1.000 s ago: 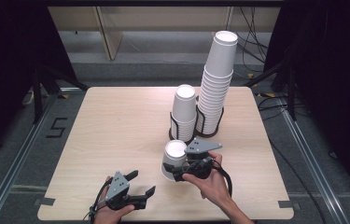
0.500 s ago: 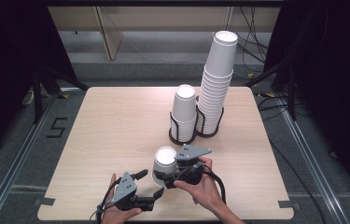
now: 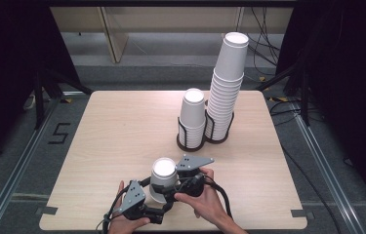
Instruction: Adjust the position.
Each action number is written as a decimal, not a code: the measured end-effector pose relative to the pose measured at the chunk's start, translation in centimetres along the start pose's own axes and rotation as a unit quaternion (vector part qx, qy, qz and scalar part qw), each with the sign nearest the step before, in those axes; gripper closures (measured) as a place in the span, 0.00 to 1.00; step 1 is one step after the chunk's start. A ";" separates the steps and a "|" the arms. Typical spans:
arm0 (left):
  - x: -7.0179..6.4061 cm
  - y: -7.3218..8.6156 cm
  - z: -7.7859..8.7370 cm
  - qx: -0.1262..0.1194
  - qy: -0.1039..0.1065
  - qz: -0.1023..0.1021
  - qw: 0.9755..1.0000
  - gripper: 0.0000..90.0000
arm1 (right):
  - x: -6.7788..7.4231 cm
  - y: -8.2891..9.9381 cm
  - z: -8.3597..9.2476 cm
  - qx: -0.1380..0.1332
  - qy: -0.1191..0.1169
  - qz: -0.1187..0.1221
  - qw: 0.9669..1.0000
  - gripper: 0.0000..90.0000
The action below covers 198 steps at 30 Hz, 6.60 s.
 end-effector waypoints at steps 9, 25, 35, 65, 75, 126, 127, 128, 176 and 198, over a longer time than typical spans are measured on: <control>-0.2 -0.1 -0.4 -0.013 0.007 0.012 1.000 0.00 | 0.5 -0.1 0.0 -0.009 -0.007 -0.008 1.000 0.23; -0.1 -0.1 -0.2 0.002 0.005 -0.004 1.000 0.08 | 0.6 -0.1 0.1 -0.002 -0.019 -0.013 1.000 0.17; -0.4 0.4 -0.1 0.045 0.014 -0.065 0.997 0.12 | 0.1 -0.5 1.5 0.011 -0.026 -0.005 1.000 0.17; -1.0 -0.8 0.6 0.015 0.070 -0.131 0.989 0.03 | 0.1 -1.1 5.5 0.021 -0.077 -0.042 0.996 0.28; -1.3 -2.4 0.7 -0.048 0.071 -0.122 0.989 0.05 | 0.4 -1.8 5.8 -0.008 -0.101 -0.086 0.991 0.28; -1.9 1.8 1.8 0.211 0.139 -0.227 0.941 0.16 | 0.7 3.3 6.0 0.235 -0.055 0.213 0.947 0.19; -2.2 1.8 1.8 0.214 0.144 -0.224 0.940 0.16 | 0.9 3.7 5.8 0.248 -0.065 0.227 0.940 0.20; -2.1 1.8 1.9 0.215 0.142 -0.230 0.938 0.16 | 1.0 3.9 5.7 0.251 -0.069 0.232 0.937 0.21; -2.8 -1.6 2.0 0.026 0.198 -0.100 0.975 0.05 | 1.0 4.2 5.2 0.185 -0.167 0.213 0.945 0.26; -2.9 -1.5 2.3 0.055 0.208 -0.149 0.965 0.13 | 0.7 5.2 5.1 0.200 -0.177 0.185 0.946 0.22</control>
Point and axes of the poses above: each handheld gripper's, and its own axes: z roughly backward along the jaws, y roughly out of its underside, x roughly to its left, the point moved 9 cm from there along -z, roughly forward along the jaws, and after that the axes turned 10 degrees about -x, right-handed, at the moved point
